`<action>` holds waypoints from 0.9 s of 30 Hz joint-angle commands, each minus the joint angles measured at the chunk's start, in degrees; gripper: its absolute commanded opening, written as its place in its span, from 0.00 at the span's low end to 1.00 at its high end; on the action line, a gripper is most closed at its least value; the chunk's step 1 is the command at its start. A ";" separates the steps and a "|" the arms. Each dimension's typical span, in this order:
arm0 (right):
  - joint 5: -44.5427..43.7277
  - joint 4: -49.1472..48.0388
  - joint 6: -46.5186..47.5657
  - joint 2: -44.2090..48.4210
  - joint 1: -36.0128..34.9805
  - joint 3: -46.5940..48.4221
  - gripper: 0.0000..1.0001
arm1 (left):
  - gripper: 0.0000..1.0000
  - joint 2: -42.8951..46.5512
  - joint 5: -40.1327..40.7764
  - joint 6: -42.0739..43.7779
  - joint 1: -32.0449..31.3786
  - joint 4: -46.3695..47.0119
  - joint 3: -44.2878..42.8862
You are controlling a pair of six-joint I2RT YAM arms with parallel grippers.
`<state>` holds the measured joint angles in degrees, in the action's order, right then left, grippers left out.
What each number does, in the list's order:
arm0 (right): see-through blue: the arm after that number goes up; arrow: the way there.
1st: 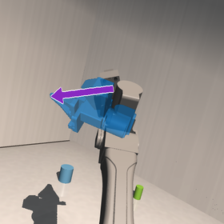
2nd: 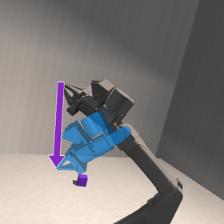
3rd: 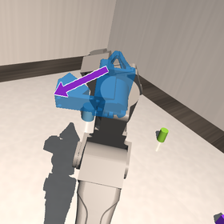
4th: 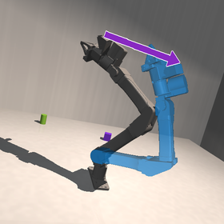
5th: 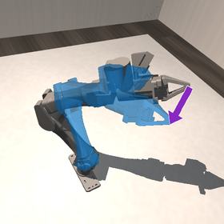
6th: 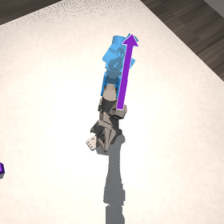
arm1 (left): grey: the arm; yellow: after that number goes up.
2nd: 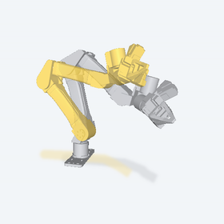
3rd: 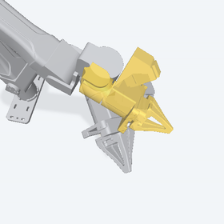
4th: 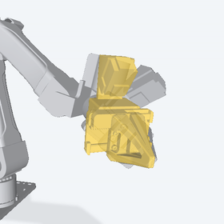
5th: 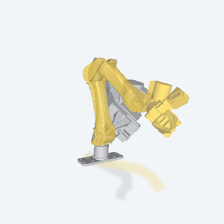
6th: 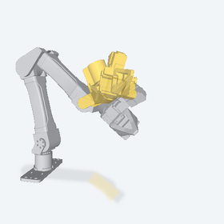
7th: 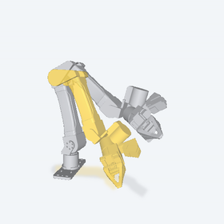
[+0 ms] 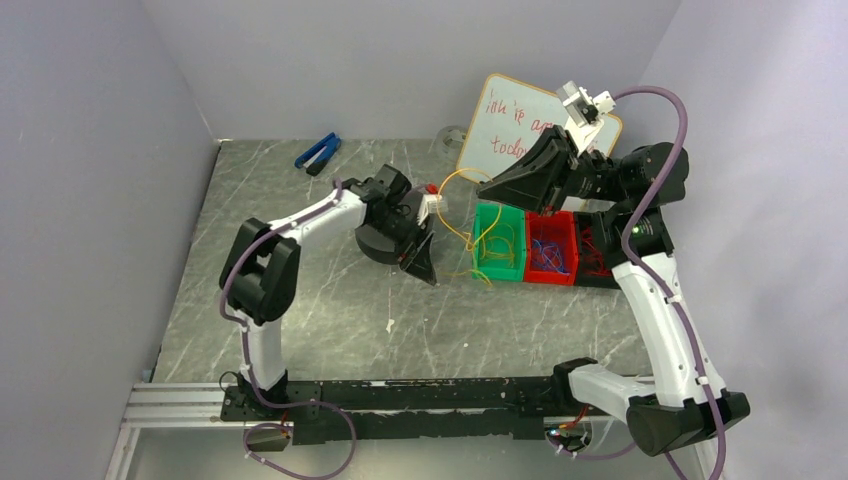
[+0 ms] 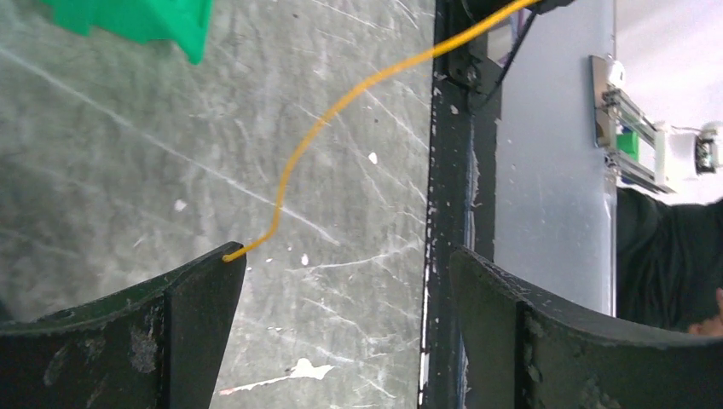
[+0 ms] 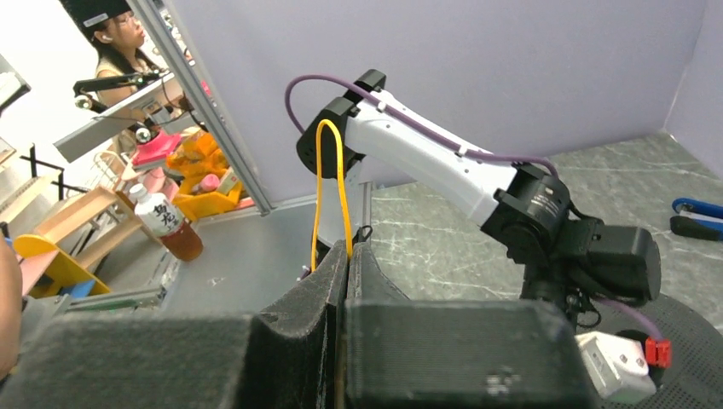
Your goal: Wrap the cables
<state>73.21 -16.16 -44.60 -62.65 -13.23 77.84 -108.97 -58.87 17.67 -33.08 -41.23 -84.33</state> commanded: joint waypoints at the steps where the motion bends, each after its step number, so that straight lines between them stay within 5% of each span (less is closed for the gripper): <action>1: 1.23 0.10 1.05 0.69 -0.13 3.68 0.00 | 0.94 -1.91 -4.87 7.13 -1.62 -7.94 -4.34; 6: 1.27 3.08 3.35 0.75 -0.17 5.20 0.00 | 0.94 -3.70 -5.42 3.89 -1.74 -4.85 -5.21; 15: 1.26 5.22 5.05 1.28 -0.15 5.64 0.00 | 0.60 -6.15 -6.25 3.23 -2.23 -6.15 -8.61; 22: 1.32 6.22 5.80 1.40 -0.19 5.92 0.00 | 0.73 -6.87 -4.41 8.44 -3.89 -10.40 -8.13; 27: 1.40 5.75 5.48 1.22 -0.16 6.02 0.00 | 0.66 -10.21 -6.48 14.08 -5.44 -18.60 -12.25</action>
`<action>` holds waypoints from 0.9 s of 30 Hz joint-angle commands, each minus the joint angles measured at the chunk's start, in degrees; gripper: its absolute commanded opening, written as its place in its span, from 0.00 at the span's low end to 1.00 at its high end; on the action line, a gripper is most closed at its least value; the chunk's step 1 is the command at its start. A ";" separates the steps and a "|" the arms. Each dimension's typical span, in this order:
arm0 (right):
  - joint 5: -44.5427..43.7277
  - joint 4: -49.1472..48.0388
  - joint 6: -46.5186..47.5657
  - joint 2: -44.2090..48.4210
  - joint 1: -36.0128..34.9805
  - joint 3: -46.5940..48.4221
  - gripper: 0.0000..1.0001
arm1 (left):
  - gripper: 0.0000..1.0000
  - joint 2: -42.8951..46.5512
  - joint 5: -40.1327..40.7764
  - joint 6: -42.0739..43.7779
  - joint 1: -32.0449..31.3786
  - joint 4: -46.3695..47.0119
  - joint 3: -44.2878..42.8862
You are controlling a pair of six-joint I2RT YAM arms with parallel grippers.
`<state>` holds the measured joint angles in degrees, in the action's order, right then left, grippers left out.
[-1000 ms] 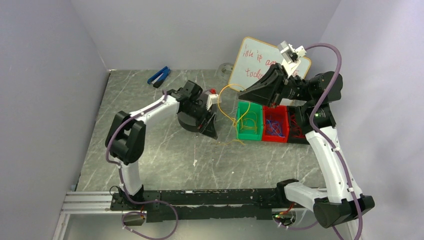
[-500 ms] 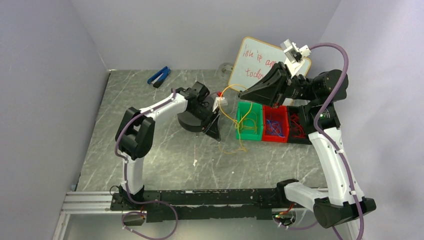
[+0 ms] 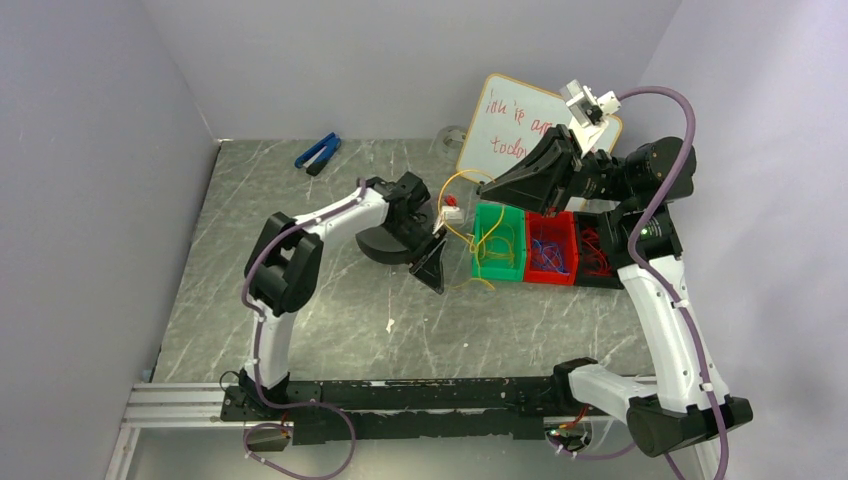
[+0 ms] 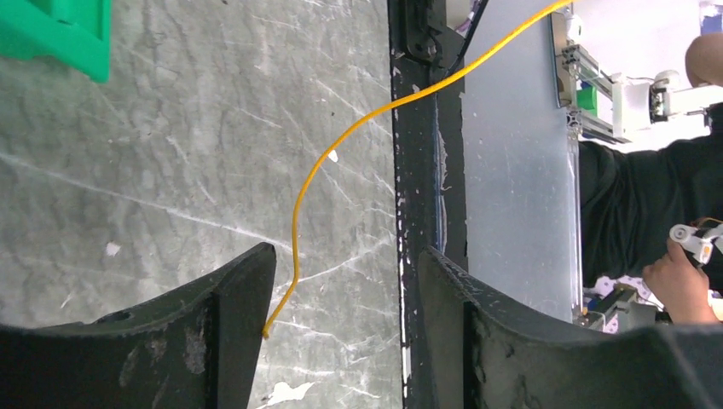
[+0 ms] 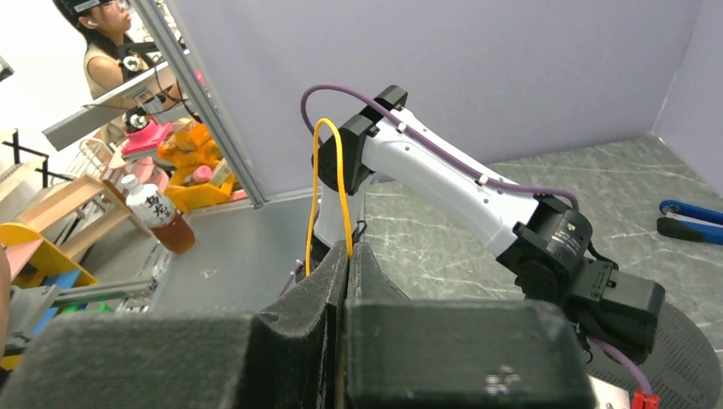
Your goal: Wrap the cables
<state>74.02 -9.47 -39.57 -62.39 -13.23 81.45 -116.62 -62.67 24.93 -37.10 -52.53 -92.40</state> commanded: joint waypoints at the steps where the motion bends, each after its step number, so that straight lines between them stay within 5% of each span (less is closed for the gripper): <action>1: 0.67 -0.79 0.56 1.00 -0.17 2.43 0.00 | 0.64 -3.17 -2.49 7.79 -1.82 -8.64 -4.86; 4: 0.47 0.82 2.08 1.04 -0.16 2.88 0.00 | 0.46 -4.27 -2.18 8.73 -2.51 -9.81 -5.97; 6: 0.42 2.01 3.21 1.11 -0.19 2.97 0.00 | 0.15 -4.47 -1.72 8.00 -2.62 -9.02 -6.19; 10: 0.21 4.11 5.25 1.28 -0.20 3.05 0.00 | 0.03 -4.84 -0.58 7.62 -2.56 -9.18 -6.67; 15: -0.49 9.14 10.05 1.35 -0.14 4.90 0.00 | 0.06 -4.13 -0.35 7.76 -2.62 -9.35 -5.82; 20: 0.00 7.84 8.49 1.05 -0.19 5.23 0.00 | 0.44 -3.90 2.16 4.93 -2.54 -5.50 -4.45; 27: 0.29 7.81 8.55 0.96 -0.19 5.04 0.00 | 0.49 -4.81 1.83 4.38 -2.50 -6.00 -7.29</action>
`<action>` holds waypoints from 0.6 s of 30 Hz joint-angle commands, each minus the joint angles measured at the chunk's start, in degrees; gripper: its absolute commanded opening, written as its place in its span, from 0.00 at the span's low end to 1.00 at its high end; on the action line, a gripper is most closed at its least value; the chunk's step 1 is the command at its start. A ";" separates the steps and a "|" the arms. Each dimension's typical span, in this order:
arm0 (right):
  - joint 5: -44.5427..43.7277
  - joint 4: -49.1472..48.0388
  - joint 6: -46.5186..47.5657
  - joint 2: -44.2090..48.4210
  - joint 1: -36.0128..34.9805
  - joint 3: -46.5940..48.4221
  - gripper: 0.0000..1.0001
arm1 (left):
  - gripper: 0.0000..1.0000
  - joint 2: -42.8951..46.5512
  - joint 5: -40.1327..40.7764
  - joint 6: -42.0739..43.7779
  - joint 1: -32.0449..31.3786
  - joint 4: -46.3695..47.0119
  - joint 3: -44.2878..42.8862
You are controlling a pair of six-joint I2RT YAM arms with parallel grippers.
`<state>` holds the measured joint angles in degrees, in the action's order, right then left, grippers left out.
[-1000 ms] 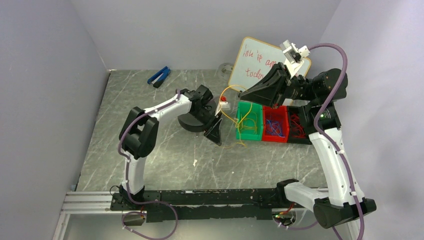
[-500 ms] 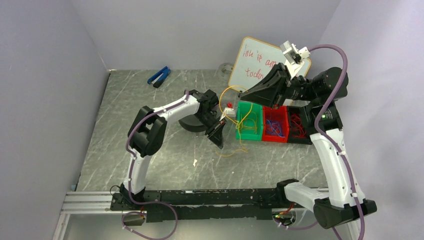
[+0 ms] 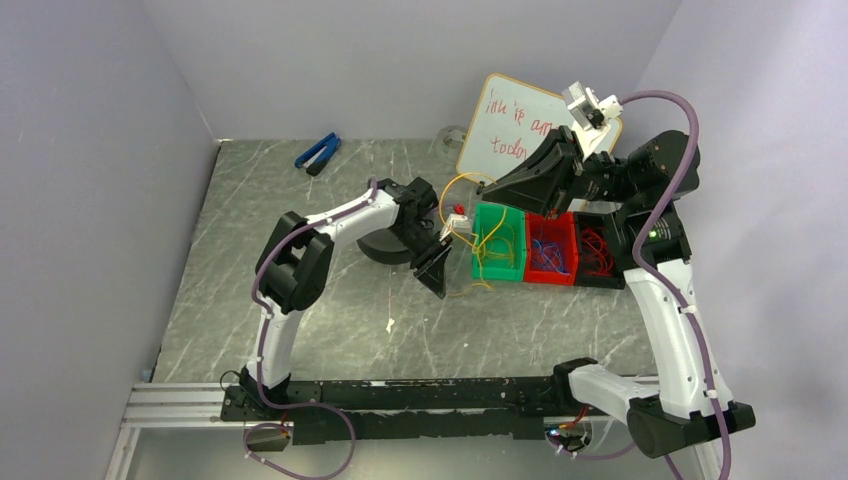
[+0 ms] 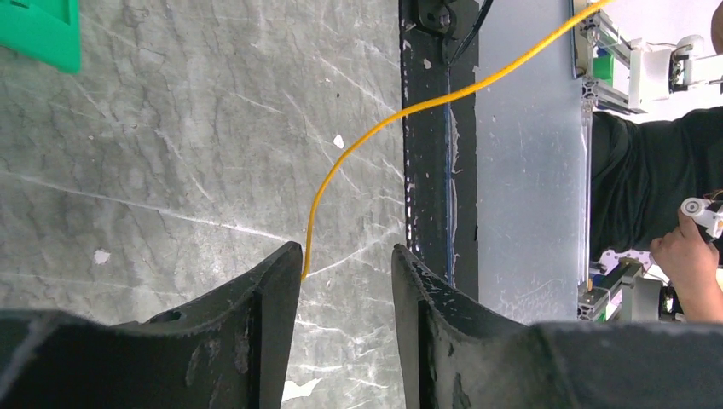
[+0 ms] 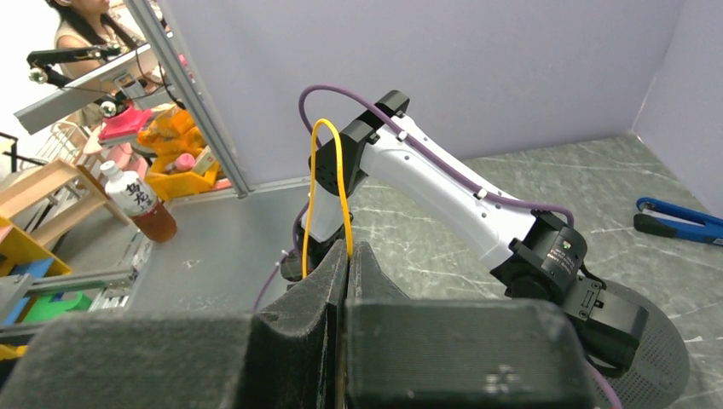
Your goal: Wrap the cables
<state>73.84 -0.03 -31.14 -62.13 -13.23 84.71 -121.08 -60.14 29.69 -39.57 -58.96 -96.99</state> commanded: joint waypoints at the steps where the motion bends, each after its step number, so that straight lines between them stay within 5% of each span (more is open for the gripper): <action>1: 0.51 -1.65 0.04 0.69 -0.18 1.76 0.00 | 0.49 -0.19 -0.87 -0.30 -0.05 0.35 -2.82; 11: 2.19 -5.15 -3.52 0.17 -0.13 2.13 0.00 | 0.66 0.32 2.05 0.65 0.00 0.64 -1.93; 18: 3.49 -7.44 -5.57 0.31 -0.22 1.40 0.00 | 0.69 0.27 2.16 -0.47 -0.02 2.44 -1.72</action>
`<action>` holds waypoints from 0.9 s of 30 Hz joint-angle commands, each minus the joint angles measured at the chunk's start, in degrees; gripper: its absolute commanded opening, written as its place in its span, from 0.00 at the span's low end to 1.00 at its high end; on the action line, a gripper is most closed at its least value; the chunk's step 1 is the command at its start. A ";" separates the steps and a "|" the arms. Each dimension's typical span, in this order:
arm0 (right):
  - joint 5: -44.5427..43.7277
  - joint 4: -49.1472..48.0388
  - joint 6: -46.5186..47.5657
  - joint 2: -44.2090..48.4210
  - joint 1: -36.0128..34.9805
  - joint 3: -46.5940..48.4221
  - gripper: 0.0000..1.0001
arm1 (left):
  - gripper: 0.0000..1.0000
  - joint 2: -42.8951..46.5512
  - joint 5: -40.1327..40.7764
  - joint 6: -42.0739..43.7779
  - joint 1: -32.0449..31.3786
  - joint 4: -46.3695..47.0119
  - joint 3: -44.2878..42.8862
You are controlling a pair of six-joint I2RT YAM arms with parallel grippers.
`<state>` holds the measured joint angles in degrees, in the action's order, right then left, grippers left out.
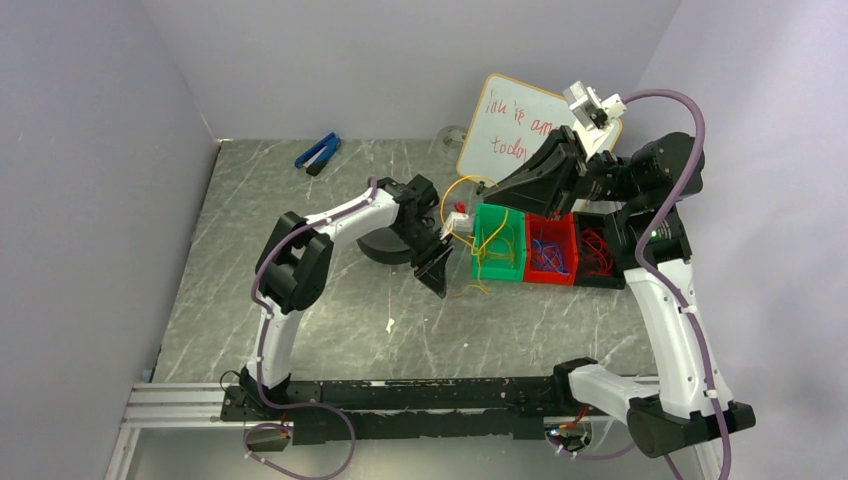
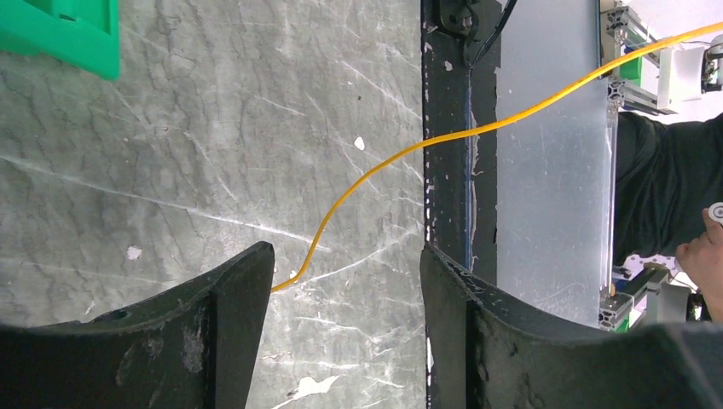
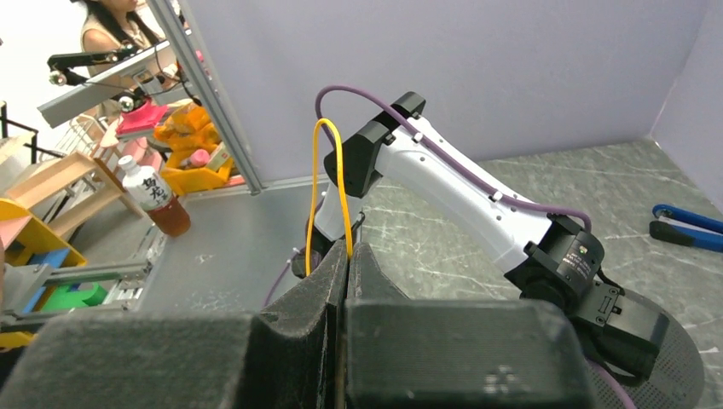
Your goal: Wrap the cables
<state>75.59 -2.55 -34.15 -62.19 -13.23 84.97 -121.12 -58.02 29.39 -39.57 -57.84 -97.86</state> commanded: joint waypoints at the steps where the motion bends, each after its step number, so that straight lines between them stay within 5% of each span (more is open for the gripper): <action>1: 2.16 -5.96 -3.70 0.40 -0.28 0.75 0.00 | 0.69 0.30 0.11 -0.82 0.04 1.68 -1.10; 9: 4.51 -14.47 -11.14 0.39 -0.91 -1.49 0.00 | 0.70 1.41 -3.27 -11.05 1.58 8.56 -1.33; 22: 4.24 -14.71 -10.78 0.14 -1.01 -3.20 0.00 | 0.72 5.96 -6.49 -16.06 2.06 14.91 2.26; 27: 3.74 -11.45 -7.86 0.06 -1.04 -2.83 0.00 | 0.71 8.10 1.04 -14.38 2.00 14.76 2.04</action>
<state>79.79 -14.70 -44.27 -62.30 -13.98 81.69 -118.28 -60.88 14.85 -37.63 -44.66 -95.70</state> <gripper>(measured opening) 0.018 0.715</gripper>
